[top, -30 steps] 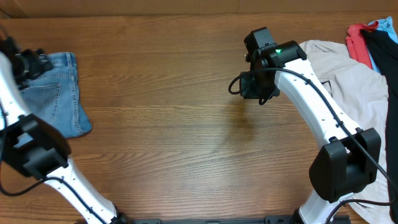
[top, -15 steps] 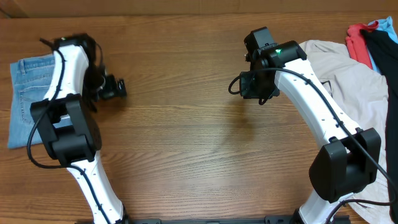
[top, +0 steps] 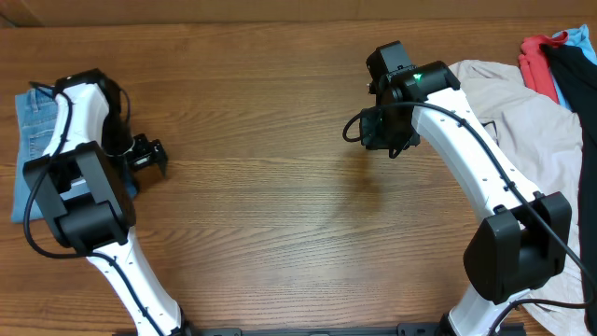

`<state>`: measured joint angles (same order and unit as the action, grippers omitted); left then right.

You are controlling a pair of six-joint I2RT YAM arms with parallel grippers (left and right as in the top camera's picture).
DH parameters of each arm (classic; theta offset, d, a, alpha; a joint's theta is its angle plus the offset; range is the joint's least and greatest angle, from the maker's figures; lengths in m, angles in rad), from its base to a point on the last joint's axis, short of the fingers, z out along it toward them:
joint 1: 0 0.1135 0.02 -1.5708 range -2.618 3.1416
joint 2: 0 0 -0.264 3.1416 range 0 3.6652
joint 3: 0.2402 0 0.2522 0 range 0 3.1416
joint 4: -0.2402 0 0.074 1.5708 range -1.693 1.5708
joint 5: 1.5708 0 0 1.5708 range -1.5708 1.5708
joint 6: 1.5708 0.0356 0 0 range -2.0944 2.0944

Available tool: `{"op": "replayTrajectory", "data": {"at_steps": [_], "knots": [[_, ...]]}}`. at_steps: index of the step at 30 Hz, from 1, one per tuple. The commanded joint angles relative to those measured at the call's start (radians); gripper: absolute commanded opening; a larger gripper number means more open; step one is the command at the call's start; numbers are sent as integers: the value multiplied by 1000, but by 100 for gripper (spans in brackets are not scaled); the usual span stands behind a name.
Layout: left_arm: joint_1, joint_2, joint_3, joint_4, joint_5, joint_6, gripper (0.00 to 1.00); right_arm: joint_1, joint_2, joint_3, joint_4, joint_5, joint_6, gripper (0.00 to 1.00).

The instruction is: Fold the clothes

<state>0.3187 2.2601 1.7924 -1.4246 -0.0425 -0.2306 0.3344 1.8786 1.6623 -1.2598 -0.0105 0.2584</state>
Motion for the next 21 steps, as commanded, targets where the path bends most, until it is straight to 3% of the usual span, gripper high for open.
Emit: {"op": "replayTrajectory", "data": {"at_steps": [1, 21], "knots": [[21, -14, -14, 9, -21, -21, 100, -1, -6, 13, 0, 10, 4, 32], [69, -18, -85, 82, -101, -51, 100, -1, -6, 13, -6, 10, 1, 32]]}}
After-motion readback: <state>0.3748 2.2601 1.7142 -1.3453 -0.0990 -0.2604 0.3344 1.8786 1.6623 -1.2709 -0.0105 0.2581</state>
